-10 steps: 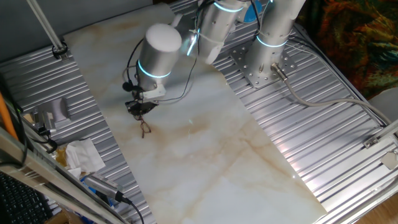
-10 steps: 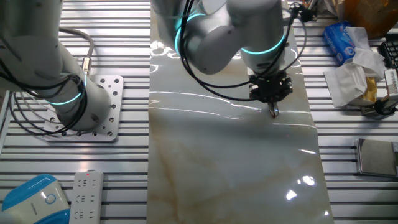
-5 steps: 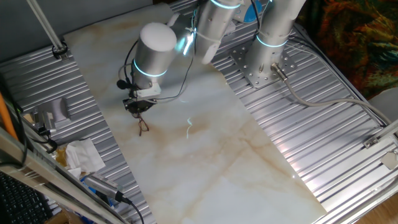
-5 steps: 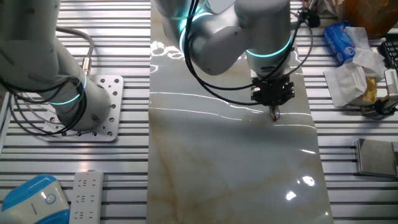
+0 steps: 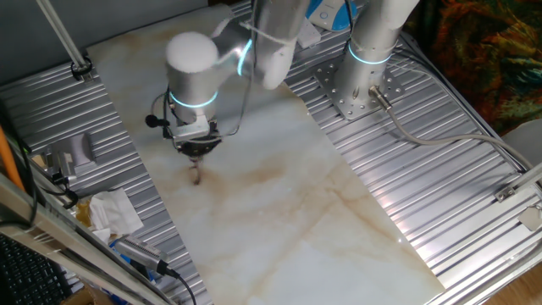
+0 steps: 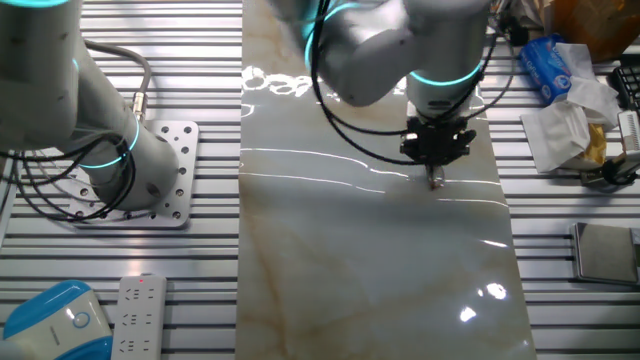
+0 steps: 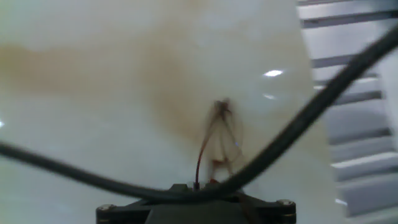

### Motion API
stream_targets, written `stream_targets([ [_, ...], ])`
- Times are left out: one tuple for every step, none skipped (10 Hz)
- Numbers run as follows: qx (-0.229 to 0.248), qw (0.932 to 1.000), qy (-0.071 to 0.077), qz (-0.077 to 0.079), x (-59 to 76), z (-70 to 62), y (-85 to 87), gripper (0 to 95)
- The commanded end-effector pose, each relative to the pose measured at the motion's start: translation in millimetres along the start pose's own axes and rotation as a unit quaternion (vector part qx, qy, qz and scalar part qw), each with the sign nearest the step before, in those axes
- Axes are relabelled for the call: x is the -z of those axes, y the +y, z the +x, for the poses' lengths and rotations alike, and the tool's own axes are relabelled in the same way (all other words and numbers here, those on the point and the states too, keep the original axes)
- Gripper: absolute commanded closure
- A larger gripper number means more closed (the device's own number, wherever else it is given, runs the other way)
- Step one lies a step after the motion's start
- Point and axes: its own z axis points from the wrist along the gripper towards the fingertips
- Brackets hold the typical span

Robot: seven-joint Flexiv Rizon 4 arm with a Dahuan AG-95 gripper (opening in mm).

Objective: Unfold the leg of the glasses (with one hand)

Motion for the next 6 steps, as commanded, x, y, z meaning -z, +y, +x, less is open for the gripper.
stream_targets([
  [-0.01, 0.9999, 0.013, -0.005, -0.5, 1.2, -4.9, 95.0],
  [-0.008, 0.9999, 0.01, -0.002, -0.5, 1.2, -4.9, 95.0],
  [-0.007, 0.9999, 0.009, 0.001, -0.6, 1.4, -4.6, 95.0],
  [-0.009, 0.9999, 0.009, 0.0, -1.3, 2.4, -2.7, 95.0],
  [-0.023, 0.9983, 0.0, -0.053, -1.0, 3.8, 0.6, 95.0],
  [-0.009, 0.9997, -0.007, -0.022, -0.8, 4.1, 1.5, 95.0],
])
